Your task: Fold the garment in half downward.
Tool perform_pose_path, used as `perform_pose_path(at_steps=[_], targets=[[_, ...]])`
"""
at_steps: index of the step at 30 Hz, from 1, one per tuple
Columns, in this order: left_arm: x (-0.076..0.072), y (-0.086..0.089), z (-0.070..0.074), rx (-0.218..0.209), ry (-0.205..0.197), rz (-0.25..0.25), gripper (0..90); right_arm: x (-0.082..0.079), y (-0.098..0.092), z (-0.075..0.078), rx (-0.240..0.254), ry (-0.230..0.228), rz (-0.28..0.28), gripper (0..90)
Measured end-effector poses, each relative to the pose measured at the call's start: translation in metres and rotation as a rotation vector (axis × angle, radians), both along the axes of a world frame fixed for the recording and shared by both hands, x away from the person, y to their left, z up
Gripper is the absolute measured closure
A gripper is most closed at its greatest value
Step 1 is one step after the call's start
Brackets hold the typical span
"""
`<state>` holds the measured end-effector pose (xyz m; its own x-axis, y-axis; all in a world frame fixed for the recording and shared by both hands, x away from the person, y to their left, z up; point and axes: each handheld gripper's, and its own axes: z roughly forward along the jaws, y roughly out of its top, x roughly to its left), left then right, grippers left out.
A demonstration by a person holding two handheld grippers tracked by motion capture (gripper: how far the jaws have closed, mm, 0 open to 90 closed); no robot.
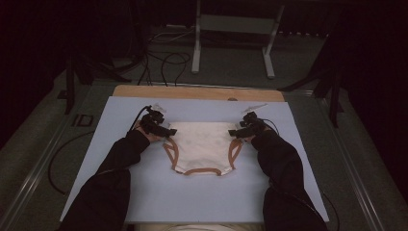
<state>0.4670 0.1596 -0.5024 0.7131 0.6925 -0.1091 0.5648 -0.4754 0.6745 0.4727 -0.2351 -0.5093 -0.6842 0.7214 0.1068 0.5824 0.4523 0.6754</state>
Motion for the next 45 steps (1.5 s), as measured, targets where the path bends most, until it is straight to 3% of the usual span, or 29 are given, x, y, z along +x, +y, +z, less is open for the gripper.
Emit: perform_pose_path(at_steps=[3, 5, 8, 24, 38, 45], targets=[[-0.001, 0.002, 0.004, -0.026, 0.004, -0.020, 10.4, -0.001, -0.004, 0.004, 0.015, 0.002, -0.024, 13.4], [-0.003, 0.002, 0.007, -0.034, 0.002, -0.040, 2.3, -0.002, -0.005, 0.006, 0.028, 0.003, -0.025, 13.6], [-0.006, 0.003, 0.013, -0.059, 0.003, -0.063, 0.5, -0.004, -0.007, 0.010, 0.036, -0.005, -0.021, 12.9], [-0.031, 0.004, 0.041, -0.102, -0.053, -0.152, 0.0, -0.016, -0.002, 0.036, 0.051, -0.052, 0.016, 11.5], [-0.057, -0.006, 0.069, -0.121, -0.129, -0.235, 0.0, -0.017, 0.018, 0.058, 0.053, -0.084, 0.067, 11.4], [-0.067, -0.010, 0.076, -0.124, -0.150, -0.272, 0.0, -0.014, 0.030, 0.066, 0.048, -0.092, 0.092, 11.4]])
